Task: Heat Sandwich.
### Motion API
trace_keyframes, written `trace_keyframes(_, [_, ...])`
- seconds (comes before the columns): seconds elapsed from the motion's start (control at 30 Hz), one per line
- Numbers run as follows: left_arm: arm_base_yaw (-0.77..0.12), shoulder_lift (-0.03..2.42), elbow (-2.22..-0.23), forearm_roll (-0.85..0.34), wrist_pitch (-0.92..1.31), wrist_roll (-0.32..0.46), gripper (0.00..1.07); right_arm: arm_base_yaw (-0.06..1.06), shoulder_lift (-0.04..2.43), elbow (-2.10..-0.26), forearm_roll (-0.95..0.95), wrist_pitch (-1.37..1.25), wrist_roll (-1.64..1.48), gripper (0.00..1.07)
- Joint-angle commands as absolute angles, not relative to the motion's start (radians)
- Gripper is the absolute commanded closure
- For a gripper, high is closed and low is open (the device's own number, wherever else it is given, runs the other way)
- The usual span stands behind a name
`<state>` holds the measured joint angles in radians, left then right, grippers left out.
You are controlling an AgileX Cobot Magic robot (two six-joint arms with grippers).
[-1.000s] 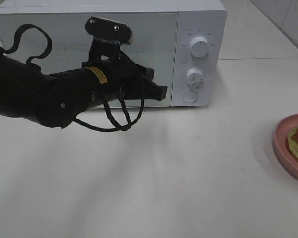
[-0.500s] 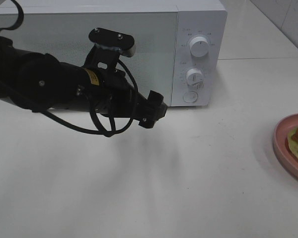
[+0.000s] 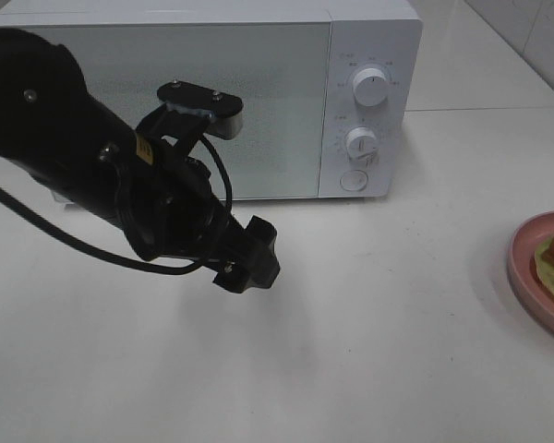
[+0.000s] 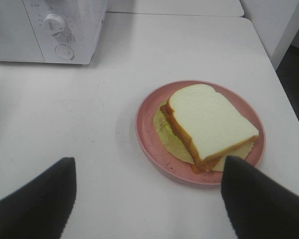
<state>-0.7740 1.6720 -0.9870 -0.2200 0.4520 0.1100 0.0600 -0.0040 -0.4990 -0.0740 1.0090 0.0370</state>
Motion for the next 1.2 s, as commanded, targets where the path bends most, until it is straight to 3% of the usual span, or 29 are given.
trace_keyframes(0.03, [-0.777, 1.653, -1.015, -0.195, 0.556, 0.06, 0.09, 0.051, -0.031, -0.499, -0.071, 0.994, 0.038, 0.32])
trace_keyframes(0.27, [-0.746, 1.597, -1.026, -0.038, 0.691, -0.135, 0.09, 0.051, -0.031, -0.499, -0.071, 0.994, 0.038, 0.32])
trace_keyframes(0.63, [-0.507, 1.462, -1.026, -0.033, 0.877, -0.133, 0.09, 0.051, -0.031, -0.499, -0.071, 0.994, 0.038, 0.32])
trace_keyframes(0.77, [-0.335, 1.369, -1.026, -0.027, 0.949, -0.131, 0.09, 0.051, -0.031, -0.499, -0.071, 0.994, 0.038, 0.32])
trace_keyframes(0.93, [-0.222, 1.295, -1.021, 0.007, 1.018, -0.129, 0.09, 0.051, -0.031, -0.499, -0.071, 0.994, 0.038, 0.32])
trace_keyframes(1.2, [-0.131, 1.135, -0.922, 0.034, 1.036, -0.126, 0.09, 0.051, -0.031, -0.499, -0.071, 0.994, 0.038, 0.32])
